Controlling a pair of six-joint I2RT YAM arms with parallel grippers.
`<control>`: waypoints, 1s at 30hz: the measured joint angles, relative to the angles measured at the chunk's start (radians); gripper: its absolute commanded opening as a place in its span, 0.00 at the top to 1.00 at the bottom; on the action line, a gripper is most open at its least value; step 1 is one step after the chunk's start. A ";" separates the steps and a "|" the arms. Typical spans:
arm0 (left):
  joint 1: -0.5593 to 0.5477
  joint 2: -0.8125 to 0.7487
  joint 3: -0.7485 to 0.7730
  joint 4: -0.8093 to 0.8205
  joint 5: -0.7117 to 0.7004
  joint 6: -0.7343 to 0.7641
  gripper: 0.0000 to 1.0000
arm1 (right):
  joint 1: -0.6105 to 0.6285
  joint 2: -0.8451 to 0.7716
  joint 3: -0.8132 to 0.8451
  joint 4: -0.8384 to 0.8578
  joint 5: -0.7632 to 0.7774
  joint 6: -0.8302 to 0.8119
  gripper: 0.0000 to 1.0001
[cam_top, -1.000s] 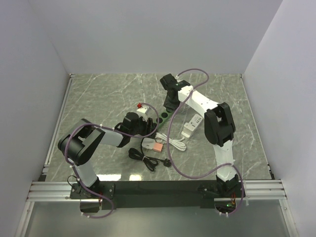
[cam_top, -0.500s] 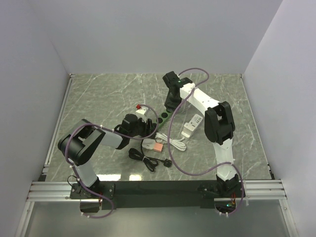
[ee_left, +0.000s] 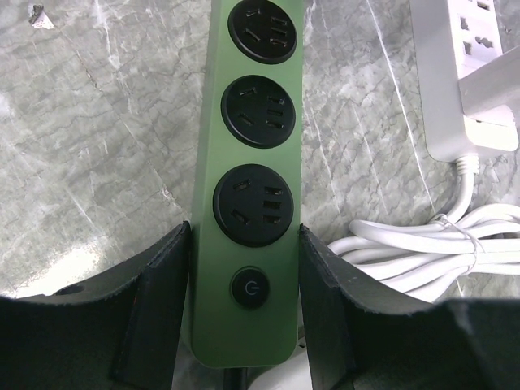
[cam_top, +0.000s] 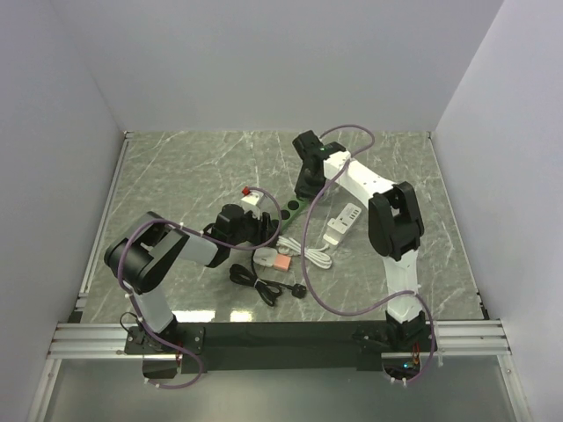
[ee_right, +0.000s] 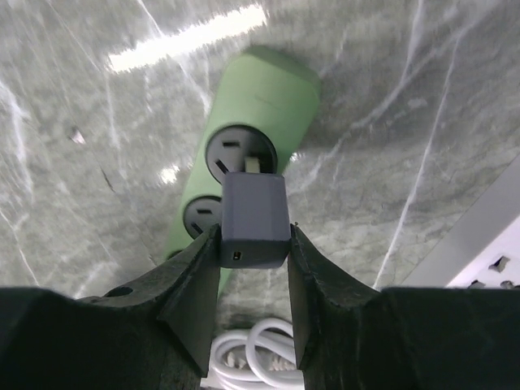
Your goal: Insert the plug
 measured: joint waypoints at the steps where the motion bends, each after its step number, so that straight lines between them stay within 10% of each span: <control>1: 0.000 0.000 -0.001 0.002 0.001 0.001 1.00 | 0.000 -0.010 -0.018 0.008 -0.004 0.000 1.00; 30: -0.002 -0.003 -0.006 0.011 0.005 0.007 0.99 | 0.013 -0.101 -0.124 0.023 -0.024 -0.081 1.00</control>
